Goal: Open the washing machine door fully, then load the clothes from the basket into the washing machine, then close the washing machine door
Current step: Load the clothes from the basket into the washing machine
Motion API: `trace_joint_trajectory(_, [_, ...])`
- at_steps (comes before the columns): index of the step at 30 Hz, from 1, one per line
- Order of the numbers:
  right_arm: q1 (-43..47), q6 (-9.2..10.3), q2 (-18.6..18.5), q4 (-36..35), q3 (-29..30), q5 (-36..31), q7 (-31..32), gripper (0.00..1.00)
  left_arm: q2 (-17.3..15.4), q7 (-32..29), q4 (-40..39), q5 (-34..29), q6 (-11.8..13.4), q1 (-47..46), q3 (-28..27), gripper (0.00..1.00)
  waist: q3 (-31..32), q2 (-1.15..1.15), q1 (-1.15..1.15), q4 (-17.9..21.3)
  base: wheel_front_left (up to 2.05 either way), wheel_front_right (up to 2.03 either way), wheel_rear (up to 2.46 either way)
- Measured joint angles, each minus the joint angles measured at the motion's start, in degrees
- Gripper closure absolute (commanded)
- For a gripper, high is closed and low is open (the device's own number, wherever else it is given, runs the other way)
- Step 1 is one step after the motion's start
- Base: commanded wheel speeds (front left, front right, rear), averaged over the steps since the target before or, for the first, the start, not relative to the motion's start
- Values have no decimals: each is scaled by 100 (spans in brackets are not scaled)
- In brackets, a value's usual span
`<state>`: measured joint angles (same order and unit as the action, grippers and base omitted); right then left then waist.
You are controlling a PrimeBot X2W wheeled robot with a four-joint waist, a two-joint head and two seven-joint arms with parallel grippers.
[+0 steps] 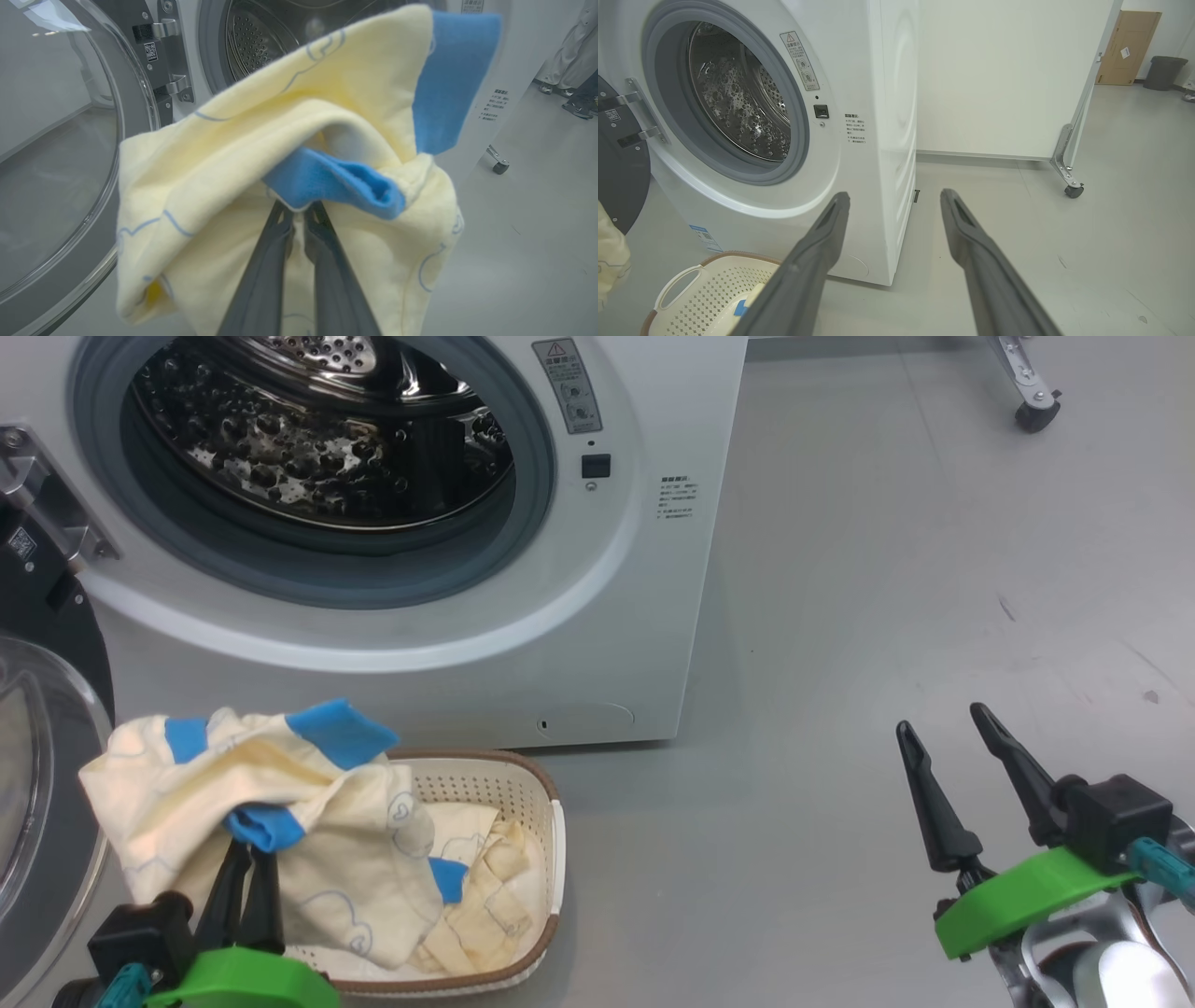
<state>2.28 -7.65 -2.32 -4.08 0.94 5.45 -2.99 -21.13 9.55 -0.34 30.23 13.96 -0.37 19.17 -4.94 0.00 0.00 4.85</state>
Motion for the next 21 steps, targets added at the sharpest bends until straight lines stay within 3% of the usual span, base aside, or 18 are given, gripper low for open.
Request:
trace_joint_trajectory(17, [-36,0,0,-18,-133,112,-75,0,-127,-246,346,124,-30,-723,19,100,-482,0,1,277,0,0,0])
trace_joint_trajectory(21, [-107,0,0,19,-176,190,-189,0,-148,-427,697,274,-196,-1274,-11,100,-738,0,1,384,0,0,0])
